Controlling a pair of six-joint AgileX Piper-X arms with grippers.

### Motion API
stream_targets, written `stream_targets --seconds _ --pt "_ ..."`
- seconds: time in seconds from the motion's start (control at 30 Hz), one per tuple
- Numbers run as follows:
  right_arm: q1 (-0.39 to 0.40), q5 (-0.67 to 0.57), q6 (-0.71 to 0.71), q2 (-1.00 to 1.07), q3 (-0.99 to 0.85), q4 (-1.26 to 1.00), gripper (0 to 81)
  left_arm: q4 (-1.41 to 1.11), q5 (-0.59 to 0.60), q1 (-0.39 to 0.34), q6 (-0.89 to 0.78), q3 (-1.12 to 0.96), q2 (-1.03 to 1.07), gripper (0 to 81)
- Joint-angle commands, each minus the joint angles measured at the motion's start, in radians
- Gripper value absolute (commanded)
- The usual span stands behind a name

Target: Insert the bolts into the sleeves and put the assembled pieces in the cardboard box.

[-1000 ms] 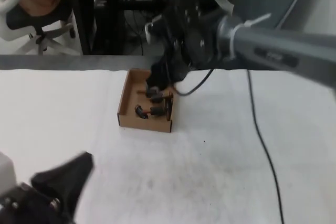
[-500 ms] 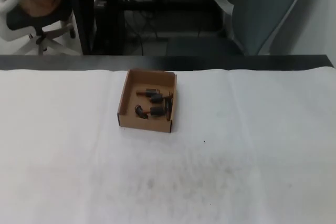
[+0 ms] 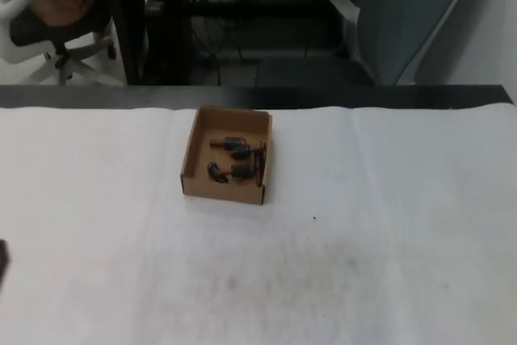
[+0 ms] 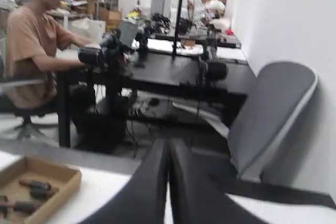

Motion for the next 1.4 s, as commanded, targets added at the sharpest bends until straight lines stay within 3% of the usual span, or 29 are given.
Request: stream_targets --seconds 0.0,0.13,0.27,0.43,0.57,0.67,0.77,0.83,1.0,1.17,1.37 --pt "-0.033 0.027 0.018 -0.019 0.079 -0.101 0.6 -0.096 0.020 -0.001 -0.025 0.049 0.011 1.8" --pt "-0.122 0.027 0.017 0.003 0.120 -0.125 0.6 -0.163 0.063 0.017 -0.015 0.087 0.011 1.8" --pt "-0.261 -0.090 0.019 0.030 0.120 -0.121 0.6 -0.196 0.168 0.131 -0.022 0.111 0.011 1.8" --pt "-0.438 -0.326 0.043 0.094 0.132 -0.081 0.6 -0.214 0.472 0.418 -0.017 0.189 0.057 1.8" --pt "-0.513 -0.466 0.080 0.158 0.181 -0.060 0.6 -0.382 0.755 0.661 -0.017 0.239 0.107 1.8" --pt "-0.523 -0.458 0.100 0.198 0.245 -0.034 0.6 -0.461 0.843 0.826 0.006 0.250 0.129 1.8" --pt "-0.515 -0.435 0.180 0.223 0.299 -0.164 0.6 -0.429 1.055 0.973 0.016 0.249 0.132 1.8" --pt "-0.507 -0.407 0.231 0.233 0.330 -0.136 0.6 -0.367 1.085 1.036 0.006 0.249 0.132 1.8" --pt "-0.507 -0.407 0.364 0.235 0.413 -0.094 0.6 -0.313 0.998 1.129 0.008 0.266 0.132 1.8" --pt "-0.507 -0.407 0.482 0.235 0.413 0.026 0.6 -0.326 1.000 1.135 0.000 0.321 0.132 1.8" --pt "-0.507 -0.410 0.487 0.235 0.413 0.012 0.6 -0.360 1.001 1.135 -0.071 0.333 0.132 1.8"
